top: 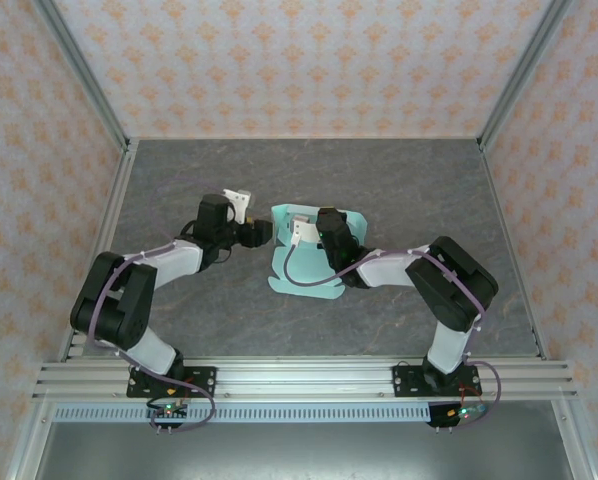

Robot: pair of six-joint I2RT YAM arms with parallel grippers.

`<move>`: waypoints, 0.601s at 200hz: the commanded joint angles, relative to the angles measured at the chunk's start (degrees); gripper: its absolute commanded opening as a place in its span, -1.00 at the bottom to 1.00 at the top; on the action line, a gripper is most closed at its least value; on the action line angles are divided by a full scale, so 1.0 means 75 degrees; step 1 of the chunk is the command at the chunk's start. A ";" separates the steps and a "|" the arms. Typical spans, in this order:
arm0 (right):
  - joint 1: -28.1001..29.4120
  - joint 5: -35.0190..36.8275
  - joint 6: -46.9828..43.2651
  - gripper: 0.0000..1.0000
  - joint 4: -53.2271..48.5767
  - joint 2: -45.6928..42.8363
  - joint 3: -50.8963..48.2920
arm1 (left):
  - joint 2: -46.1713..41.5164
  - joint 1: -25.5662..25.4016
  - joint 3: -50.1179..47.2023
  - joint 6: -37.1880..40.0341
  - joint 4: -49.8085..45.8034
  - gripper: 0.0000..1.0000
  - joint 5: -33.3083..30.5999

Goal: Fold the paper box

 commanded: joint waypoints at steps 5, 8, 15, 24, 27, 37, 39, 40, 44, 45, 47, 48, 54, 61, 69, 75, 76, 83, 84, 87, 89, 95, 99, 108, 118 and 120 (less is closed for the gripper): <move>0.0052 0.0038 -0.0068 -1.00 0.0034 0.0016 0.0235 | 0.0251 0.0369 0.0582 0.0382 0.0017 0.50 0.1412; 0.0052 0.0041 -0.0082 -1.00 0.0024 0.0022 0.0246 | 0.0283 0.0445 0.0618 0.0356 -0.0011 0.51 0.1482; 0.0052 0.0029 -0.0079 -1.00 -0.0004 0.0020 0.0257 | 0.0336 0.0623 0.0704 0.0304 -0.0078 0.56 0.1714; 0.0051 0.0030 -0.0078 -1.00 -0.0019 0.0026 0.0266 | 0.0380 0.0851 0.0784 0.0156 -0.0069 0.61 0.1968; 0.0052 0.0029 -0.0079 -1.00 -0.0023 0.0026 0.0275 | 0.0390 0.0914 0.0816 0.0123 -0.0094 0.62 0.2048; 0.0054 0.0025 -0.0079 -1.00 -0.0032 0.0047 0.0305 | 0.0431 0.1068 0.0958 0.0128 -0.0266 0.66 0.2251; 0.0052 0.0030 -0.0079 -1.00 -0.0038 0.0049 0.0311 | 0.0449 0.1092 0.1002 0.0134 -0.0315 0.67 0.2277; 0.0052 0.0033 -0.0079 -1.00 -0.0039 0.0055 0.0312 | 0.0453 0.1106 0.1015 0.0137 -0.0332 0.67 0.2301; 0.0052 0.0036 -0.0092 -1.00 -0.0034 0.0061 0.0319 | 0.0503 0.1140 0.1104 0.0162 -0.0429 0.68 0.2397; 0.0052 0.0036 -0.0091 -1.00 -0.0031 0.0061 0.0322 | 0.0510 0.1142 0.1124 0.0169 -0.0472 0.68 0.2420; 0.0046 0.0027 -0.0090 -1.00 -0.0038 0.0062 0.0330 | 0.0536 0.1157 0.1169 0.0194 -0.0530 0.69 0.2458; 0.0049 0.0026 -0.0090 -1.00 -0.0033 0.0067 0.0333 | 0.0556 0.1162 0.1193 0.0208 -0.0557 0.70 0.2485; 0.0052 0.0045 -0.0098 -1.00 -0.0031 0.0072 0.0347 | 0.0668 0.1171 0.1342 0.0253 -0.0723 0.71 0.2639; 0.0052 0.0038 -0.0110 -1.00 -0.0032 0.0073 0.0360 | 0.0835 0.1179 0.1519 0.0329 -0.0933 0.75 0.2847; 0.0052 0.0045 -0.0128 -1.00 -0.0021 0.0090 0.0372 | 0.1044 0.1174 0.1733 0.0429 -0.1141 0.82 0.3082; 0.0052 0.0053 -0.0127 -1.00 -0.0026 0.0073 0.0366 | 0.1206 0.1174 0.1869 0.0439 -0.1206 0.89 0.3214; 0.0052 0.0050 -0.0126 -1.00 -0.0027 0.0073 0.0375 | 0.1225 0.1170 0.1888 0.0442 -0.1212 0.90 0.3232; 0.0052 0.0063 -0.0123 -1.00 -0.0031 0.0073 0.0377 | 0.1357 0.1170 0.1952 0.0444 -0.1220 0.95 0.3333; 0.0052 0.0061 -0.0118 -1.00 -0.0030 0.0073 0.0380 | 0.1370 0.1168 0.1959 0.0445 -0.1207 0.95 0.3351; 0.0052 0.0061 -0.0114 -1.00 -0.0043 0.0073 0.0392 | 0.1391 0.1165 0.1955 0.0436 -0.1143 0.96 0.3391; 0.0052 0.0060 -0.0120 -1.00 -0.0046 0.0073 0.0394 | 0.1403 0.1166 0.1954 0.0428 -0.1108 0.96 0.3415; 0.0052 0.0081 -0.0103 -1.00 -0.0079 0.0063 0.0406 | 0.1422 0.1138 0.1902 0.0394 -0.0948 0.97 0.3461; 0.0041 0.0072 -0.0102 -1.00 -0.0084 0.0072 0.0407 | 0.1419 0.1132 0.1870 0.0368 -0.0830 0.98 0.3468; 0.0040 0.0071 -0.0067 -1.00 -0.0102 0.0082 0.0415 | 0.1418 0.1064 0.1848 0.0380 -0.0716 0.99 0.3502; 0.0029 0.0081 -0.0045 -1.00 -0.0117 0.0099 0.0442 | 0.1477 0.0977 0.1912 0.0469 -0.0702 0.99 0.3532; 0.0029 0.0074 -0.0038 -1.00 -0.0121 0.0097 0.0451 | 0.1498 0.0952 0.1932 0.0492 -0.0705 0.99 0.3532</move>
